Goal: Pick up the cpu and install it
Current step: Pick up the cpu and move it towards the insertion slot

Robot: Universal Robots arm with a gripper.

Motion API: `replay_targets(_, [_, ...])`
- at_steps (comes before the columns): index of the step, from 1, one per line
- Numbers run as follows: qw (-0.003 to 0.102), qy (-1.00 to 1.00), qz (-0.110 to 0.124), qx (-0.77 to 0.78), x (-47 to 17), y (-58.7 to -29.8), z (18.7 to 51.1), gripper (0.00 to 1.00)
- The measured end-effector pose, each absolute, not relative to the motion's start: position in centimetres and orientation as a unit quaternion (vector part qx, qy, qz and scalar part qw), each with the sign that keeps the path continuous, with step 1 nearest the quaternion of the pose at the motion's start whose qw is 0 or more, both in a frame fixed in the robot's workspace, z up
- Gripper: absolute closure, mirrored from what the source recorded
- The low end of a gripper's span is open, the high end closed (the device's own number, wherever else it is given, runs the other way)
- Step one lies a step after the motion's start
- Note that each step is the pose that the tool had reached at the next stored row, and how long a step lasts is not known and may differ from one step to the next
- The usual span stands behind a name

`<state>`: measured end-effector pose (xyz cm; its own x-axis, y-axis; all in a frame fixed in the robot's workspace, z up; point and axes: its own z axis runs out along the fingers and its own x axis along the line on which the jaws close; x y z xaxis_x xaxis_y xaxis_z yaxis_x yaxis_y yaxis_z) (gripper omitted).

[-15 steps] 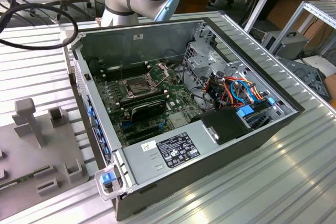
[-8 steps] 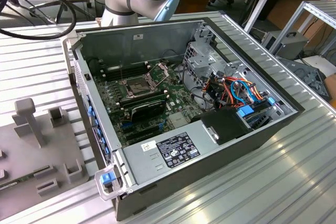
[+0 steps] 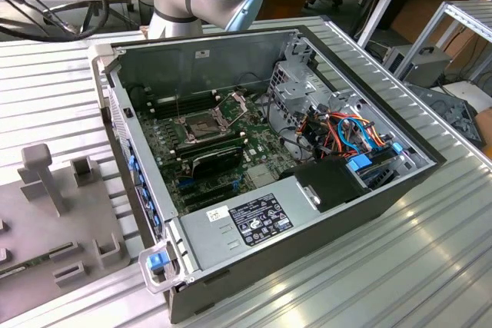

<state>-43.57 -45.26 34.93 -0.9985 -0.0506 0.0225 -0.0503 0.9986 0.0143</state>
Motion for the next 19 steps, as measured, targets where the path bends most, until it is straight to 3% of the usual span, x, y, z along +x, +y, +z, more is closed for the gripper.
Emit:
replay_targets(8, [0.011,-1.0,-0.007,0.025,-43.6,-45.3,36.0,0.47])
replay_targets(11, [0.011,-1.0,-0.007,0.025,-43.6,-45.3,38.0,0.47])
replay_targets(19, [0.011,-1.0,-0.007,0.025,-43.1,-45.3,38.0,0.47])
